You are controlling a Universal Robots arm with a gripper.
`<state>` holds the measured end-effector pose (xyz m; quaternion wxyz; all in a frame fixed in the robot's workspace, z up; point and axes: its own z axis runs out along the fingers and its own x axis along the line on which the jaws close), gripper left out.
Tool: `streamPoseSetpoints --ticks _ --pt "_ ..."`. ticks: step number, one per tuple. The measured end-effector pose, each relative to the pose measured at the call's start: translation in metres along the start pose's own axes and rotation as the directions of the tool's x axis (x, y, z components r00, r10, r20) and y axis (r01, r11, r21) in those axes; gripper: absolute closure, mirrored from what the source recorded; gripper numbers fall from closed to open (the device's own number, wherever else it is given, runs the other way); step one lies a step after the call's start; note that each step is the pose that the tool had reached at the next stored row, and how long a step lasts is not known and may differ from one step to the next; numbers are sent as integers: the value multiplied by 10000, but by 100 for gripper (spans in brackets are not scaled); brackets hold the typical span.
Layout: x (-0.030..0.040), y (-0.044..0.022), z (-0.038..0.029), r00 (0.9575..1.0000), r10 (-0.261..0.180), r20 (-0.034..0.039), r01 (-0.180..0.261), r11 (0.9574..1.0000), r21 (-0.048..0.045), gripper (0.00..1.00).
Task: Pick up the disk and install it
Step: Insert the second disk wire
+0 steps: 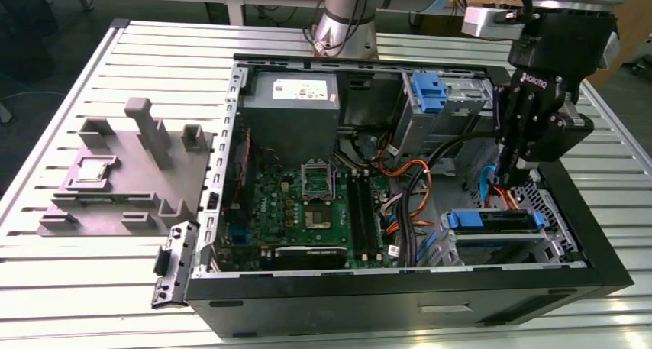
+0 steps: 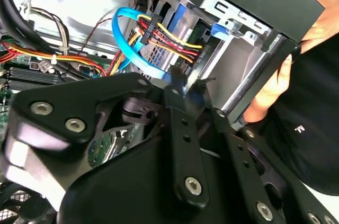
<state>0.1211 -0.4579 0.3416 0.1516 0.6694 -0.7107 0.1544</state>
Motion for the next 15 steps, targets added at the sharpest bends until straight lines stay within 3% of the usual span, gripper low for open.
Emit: streamPoseSetpoints --ticks 3,7,9,15 --pt "-5 0 10 10000 4 -78 -4 10000 12 69" --pt "-9 0 20 10000 5 -96 -5 10000 14 70" --pt "-9 0 22 10000 5 -95 -5 10000 14 83" --pt "39 3 46 10000 4 -78 -3 10000 20 84"
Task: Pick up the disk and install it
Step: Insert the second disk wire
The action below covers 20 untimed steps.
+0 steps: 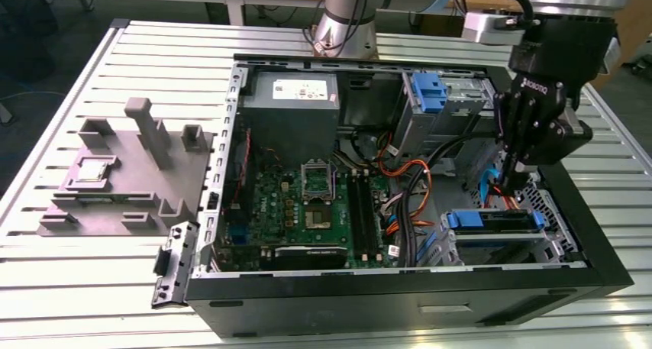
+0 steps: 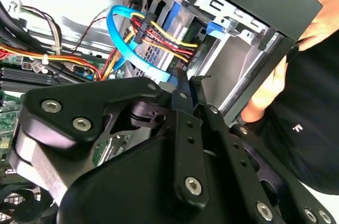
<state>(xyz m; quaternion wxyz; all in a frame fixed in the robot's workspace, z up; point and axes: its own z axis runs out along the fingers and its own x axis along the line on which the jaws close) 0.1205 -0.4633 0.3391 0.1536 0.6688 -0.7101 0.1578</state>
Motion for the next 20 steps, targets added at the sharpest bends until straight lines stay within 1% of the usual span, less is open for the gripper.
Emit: streamPoseSetpoints --ticks 1,2,5,6,7,10,11,12,20 --pt "13 2 6 10000 -2 45 2 10000 2 84" --pt "22 3 12 9999 -4 120 4 10000 3 84" --pt "49 7 31 9989 -3 470 3 10000 -8 84" --pt "62 8 38 9984 -3 558 4 10000 -11 84" --pt "78 9 48 9981 -2 624 3 10000 -11 84" --pt "130 10 78 9972 4 753 -3 10000 -5 84" --pt "145 10 85 9969 6 789 -6 10000 -2 84" --pt "147 10 88 9968 6 800 -6 10000 -1 84" --pt "149 10 88 9968 6 802 -6 10000 -1 84"
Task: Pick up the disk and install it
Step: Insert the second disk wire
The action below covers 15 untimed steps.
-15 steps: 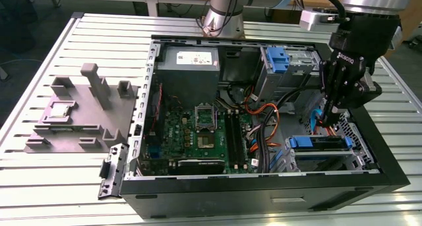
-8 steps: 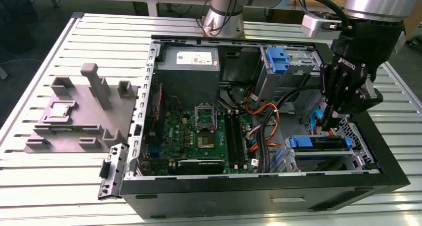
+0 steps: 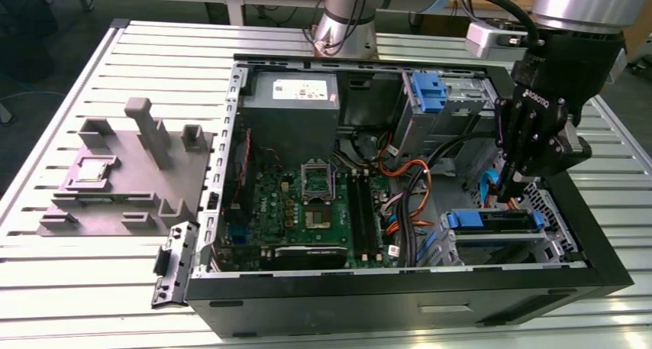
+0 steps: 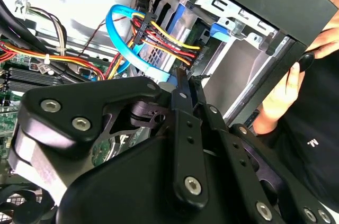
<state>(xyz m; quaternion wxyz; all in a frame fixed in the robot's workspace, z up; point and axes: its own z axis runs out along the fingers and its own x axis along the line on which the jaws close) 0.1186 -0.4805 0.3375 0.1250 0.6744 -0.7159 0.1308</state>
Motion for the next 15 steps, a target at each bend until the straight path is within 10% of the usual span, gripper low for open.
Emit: streamPoseSetpoints --ticks 8,15 --pt "13 -1 5 10000 0 52 0 10000 -3 84" --pt "94 4 37 9975 3 710 -1 10000 -29 84"
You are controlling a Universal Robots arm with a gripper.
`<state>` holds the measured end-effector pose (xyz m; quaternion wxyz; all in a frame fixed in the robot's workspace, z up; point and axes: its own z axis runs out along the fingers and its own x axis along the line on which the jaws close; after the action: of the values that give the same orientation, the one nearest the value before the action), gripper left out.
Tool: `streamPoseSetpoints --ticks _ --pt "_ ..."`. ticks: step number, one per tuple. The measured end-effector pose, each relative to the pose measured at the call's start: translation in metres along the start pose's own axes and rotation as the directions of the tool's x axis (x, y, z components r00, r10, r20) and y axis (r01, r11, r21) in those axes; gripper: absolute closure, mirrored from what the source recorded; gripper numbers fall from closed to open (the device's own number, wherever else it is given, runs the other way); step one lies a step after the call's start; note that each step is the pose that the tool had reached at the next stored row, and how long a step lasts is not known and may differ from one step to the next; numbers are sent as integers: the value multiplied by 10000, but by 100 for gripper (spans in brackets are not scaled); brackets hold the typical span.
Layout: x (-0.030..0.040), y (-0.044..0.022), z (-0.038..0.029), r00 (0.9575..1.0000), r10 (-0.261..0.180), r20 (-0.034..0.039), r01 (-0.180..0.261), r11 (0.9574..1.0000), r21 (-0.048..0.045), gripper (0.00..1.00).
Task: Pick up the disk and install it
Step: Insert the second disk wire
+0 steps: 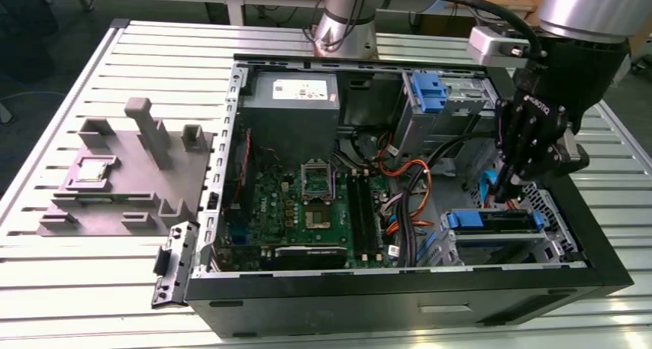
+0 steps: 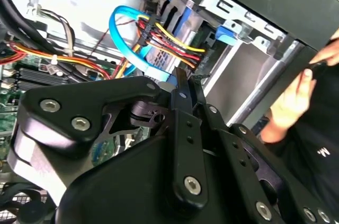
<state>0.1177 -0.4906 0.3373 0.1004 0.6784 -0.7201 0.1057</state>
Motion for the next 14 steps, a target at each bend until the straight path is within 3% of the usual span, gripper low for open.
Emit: streamPoseSetpoints --ticks 1,2,6,8,9,14 --pt "15 1 5 10000 0 90 0 10000 -2 84" --pt "33 3 9 9999 2 126 -2 10000 0 84" --pt "106 4 33 9999 -4 150 4 10000 24 84" --pt "132 6 42 9998 -6 205 5 10000 41 84" --pt "139 5 45 9997 -8 242 7 10000 48 84" --pt "142 5 45 9997 -15 246 13 10000 52 84"
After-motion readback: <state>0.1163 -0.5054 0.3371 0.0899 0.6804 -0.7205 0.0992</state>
